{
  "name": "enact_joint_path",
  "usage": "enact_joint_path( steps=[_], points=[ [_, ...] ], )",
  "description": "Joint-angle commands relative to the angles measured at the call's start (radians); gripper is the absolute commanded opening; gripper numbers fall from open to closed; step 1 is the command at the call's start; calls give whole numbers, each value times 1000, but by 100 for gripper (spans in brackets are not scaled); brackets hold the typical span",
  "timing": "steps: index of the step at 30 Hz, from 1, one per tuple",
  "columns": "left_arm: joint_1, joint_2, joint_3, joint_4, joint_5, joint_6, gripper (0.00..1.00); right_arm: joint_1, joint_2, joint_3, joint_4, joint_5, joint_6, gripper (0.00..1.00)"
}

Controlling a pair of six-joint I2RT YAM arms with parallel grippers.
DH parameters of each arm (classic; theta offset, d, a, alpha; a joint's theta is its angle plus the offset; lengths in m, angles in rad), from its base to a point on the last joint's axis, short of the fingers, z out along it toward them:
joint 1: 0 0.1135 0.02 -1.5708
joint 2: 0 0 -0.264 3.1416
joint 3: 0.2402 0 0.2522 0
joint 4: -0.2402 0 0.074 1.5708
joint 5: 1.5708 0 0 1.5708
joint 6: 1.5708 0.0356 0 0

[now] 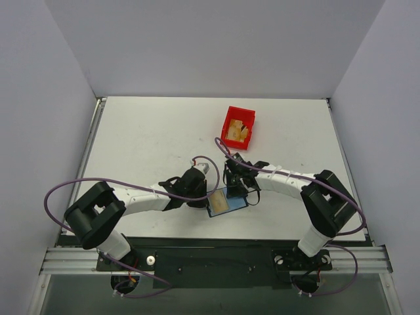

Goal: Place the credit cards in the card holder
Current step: Insert the credit card into the card holder.

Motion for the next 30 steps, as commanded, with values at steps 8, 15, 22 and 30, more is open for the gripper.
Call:
enact_joint_path(
  steps=[8, 15, 22, 30],
  points=[
    [-11, 21, -29, -41, -7, 0, 0, 0, 51, -15, 43, -146, 3, 0],
    [-11, 24, -28, -39, -7, -5, 0, 2, 61, -16, 69, -212, 6, 0],
    [-11, 25, -21, -44, -8, -2, 0, 2, 36, -15, 60, -197, 3, 0],
    [-11, 23, -18, -47, -10, 1, 0, -23, -106, 30, -99, 19, -56, 27]
  ],
)
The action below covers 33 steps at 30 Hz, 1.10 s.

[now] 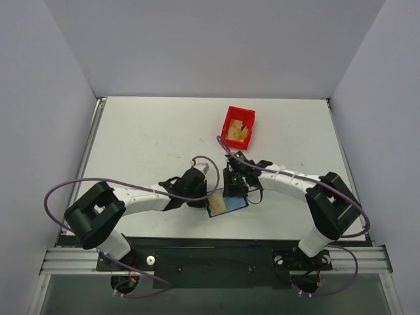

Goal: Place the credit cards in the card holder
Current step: Insert the credit card into the card holder.

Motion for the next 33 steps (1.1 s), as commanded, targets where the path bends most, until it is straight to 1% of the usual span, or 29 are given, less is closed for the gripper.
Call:
enact_joint_path(
  steps=[1, 5, 8, 11, 12, 13, 15, 16, 17, 18, 19, 20, 22, 25, 27, 29, 30, 33],
  points=[
    [-11, 23, -16, -47, -10, 1, 0, -14, -105, 34, -130, 126, -49, 30],
    [-11, 17, -13, -51, -14, 3, 0, -19, -137, 53, -208, 210, -87, 37],
    [-9, 14, -13, -54, -16, 3, 0, -19, -137, 62, -249, 305, -110, 37],
    [-9, 11, -10, -59, -17, 3, 0, -19, -217, 41, -234, 408, -108, 35],
    [-9, 11, -7, -64, -22, 5, 0, -17, -247, 28, -210, 423, -111, 36],
    [-9, 6, -6, -65, -24, 6, 0, -17, -287, 22, -197, 474, -137, 37],
    [-8, 5, -1, -71, -28, 9, 0, -20, -347, -8, -101, 491, -191, 37],
    [-6, 3, -1, -74, -31, 9, 0, -35, -352, -4, -101, 480, -200, 39],
    [-5, 2, -1, -76, -31, 9, 0, -52, -338, 11, -160, 450, -197, 42],
    [-5, 1, -1, -76, -33, 9, 0, -83, -325, 71, -221, 447, -178, 60],
    [-5, 1, 2, -76, -31, 11, 0, -97, -299, 88, -269, 450, -143, 67],
    [-3, 1, 4, -76, -34, 12, 0, -112, -297, 84, -262, 439, -145, 84],
    [-3, 0, 8, -76, -34, 15, 0, -120, -314, 41, -208, 390, -162, 97],
    [-3, -8, 5, -76, -40, 14, 0, -121, -303, 25, -191, 310, -171, 99],
    [-3, -8, 2, -73, -39, 11, 0, -121, -266, 33, -203, 281, -161, 97],
    [-3, -8, -3, -68, -36, 8, 0, -118, -236, 27, -199, 237, -147, 92],
    [-5, -8, -3, -67, -37, 6, 0, -114, -228, 22, -188, 223, -142, 87],
    [-3, -9, -4, -67, -37, 8, 0, -89, -197, 1, -162, 223, -133, 82]
  ],
)
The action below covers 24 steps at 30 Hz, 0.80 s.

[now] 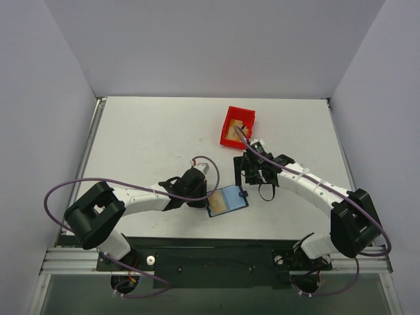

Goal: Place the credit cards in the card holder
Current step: Insert the credit card into the card holder, then close the card holder at the center of the board.

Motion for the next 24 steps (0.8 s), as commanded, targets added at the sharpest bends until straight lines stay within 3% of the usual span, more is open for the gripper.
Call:
enact_joint_path(
  steps=[1, 12, 24],
  points=[
    [-3, -10, -7, -59, -32, 7, 0, 31, 51, -29, 11, -37, 20, 82],
    [-3, -7, -4, -58, -30, 10, 0, 65, 180, -20, 25, -14, 42, 71],
    [-3, -7, -8, -58, -29, 8, 0, 68, 237, 9, -60, 131, 83, 58]
  ],
)
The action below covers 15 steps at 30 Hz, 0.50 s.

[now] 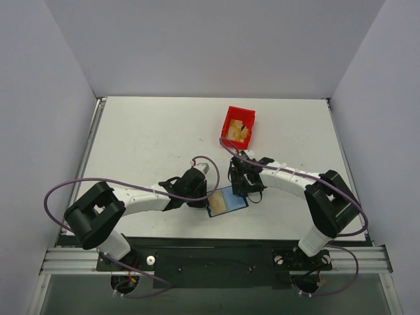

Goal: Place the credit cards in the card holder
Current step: Close the card holder at the center of the board.

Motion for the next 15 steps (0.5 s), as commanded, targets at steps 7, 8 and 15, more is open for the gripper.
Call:
enact_joint_path(
  steps=[7, 8, 15],
  points=[
    [-3, -2, -7, -59, -30, 8, 0, 1, -11, 38, -143, 109, 12, 50],
    [-3, -2, -8, -59, -29, 10, 0, 2, -15, 40, -152, 105, 10, 49],
    [-3, 0, -8, -58, -29, 8, 0, 1, -27, 38, -181, 103, 8, 35]
  ],
)
